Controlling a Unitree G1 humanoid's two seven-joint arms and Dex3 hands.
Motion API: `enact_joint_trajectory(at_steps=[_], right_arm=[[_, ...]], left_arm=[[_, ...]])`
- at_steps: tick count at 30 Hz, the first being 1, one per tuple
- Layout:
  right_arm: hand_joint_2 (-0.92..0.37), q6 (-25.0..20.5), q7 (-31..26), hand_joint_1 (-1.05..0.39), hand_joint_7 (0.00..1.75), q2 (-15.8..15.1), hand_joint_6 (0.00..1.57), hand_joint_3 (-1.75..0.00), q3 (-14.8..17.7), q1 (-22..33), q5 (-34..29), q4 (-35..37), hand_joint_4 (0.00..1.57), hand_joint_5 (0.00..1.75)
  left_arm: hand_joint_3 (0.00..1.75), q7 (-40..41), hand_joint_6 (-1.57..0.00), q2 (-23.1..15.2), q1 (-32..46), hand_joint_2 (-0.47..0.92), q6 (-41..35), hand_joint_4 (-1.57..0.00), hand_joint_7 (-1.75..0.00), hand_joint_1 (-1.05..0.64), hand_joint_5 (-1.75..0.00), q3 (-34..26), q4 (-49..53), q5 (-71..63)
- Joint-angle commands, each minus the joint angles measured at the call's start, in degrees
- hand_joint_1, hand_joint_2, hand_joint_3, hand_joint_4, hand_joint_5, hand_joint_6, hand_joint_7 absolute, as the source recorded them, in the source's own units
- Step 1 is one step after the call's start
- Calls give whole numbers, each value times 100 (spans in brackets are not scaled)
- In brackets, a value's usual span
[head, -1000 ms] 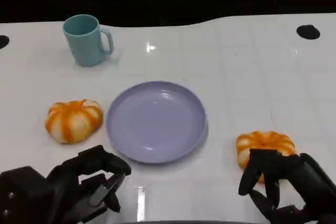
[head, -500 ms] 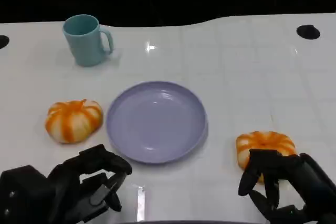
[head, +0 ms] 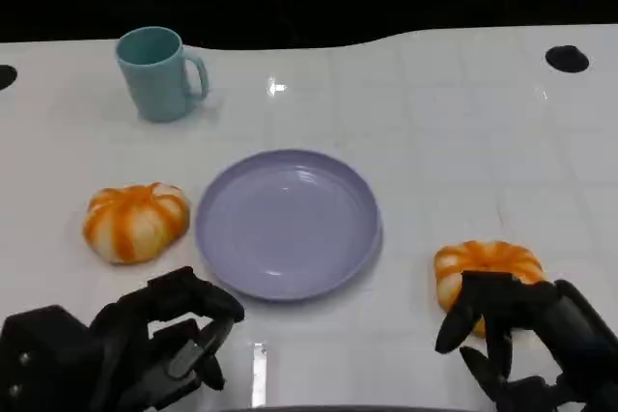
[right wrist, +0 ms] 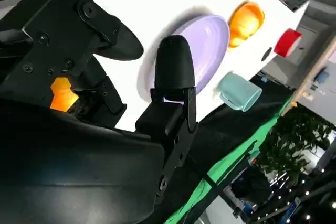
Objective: Grasp the bread from the table and place it into the plate.
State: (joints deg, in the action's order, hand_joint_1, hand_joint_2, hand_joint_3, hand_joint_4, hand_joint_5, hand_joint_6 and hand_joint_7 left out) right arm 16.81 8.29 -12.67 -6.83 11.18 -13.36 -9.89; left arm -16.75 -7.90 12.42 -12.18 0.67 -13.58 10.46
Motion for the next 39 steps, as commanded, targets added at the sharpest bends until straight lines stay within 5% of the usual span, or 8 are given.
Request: enact_joint_trajectory(at_steps=[1,9,11,14,24,39], right_arm=[[-34,-247,-13,-5,91,-3,70,-118,106,45,80,-221,71,134],[-50,-882,22,-15,65,-264,56,-74,138,51,-481,-900,48,102],[-67,-968,63,-28,43,-532,52,-34,206,17,-980,-1176,39,81],[-76,-1111,142,-36,23,-797,50,-8,280,0,-1545,-1525,30,64],[-74,-1545,651,-50,9,-1250,42,0,122,-128,-3253,-2042,16,54],[-74,-1752,606,-55,4,-1158,46,0,-652,-888,-4306,-741,18,50]], left_arm=[[47,13,-65,-32,-3,92,54,-69,-129,-43,-175,-15,32,-12],[47,-55,-65,-25,49,92,93,-70,-128,-42,-175,-51,28,79],[47,-35,-66,-17,61,92,65,-71,-128,-42,-175,-57,8,85],[46,-43,-67,-39,76,92,85,-71,-128,-43,-175,-41,-6,48],[47,-52,-67,-15,87,92,150,-73,-128,-43,-175,-23,33,48],[47,-1,-67,-9,272,92,216,-72,-128,-44,-175,40,-141,-3]])
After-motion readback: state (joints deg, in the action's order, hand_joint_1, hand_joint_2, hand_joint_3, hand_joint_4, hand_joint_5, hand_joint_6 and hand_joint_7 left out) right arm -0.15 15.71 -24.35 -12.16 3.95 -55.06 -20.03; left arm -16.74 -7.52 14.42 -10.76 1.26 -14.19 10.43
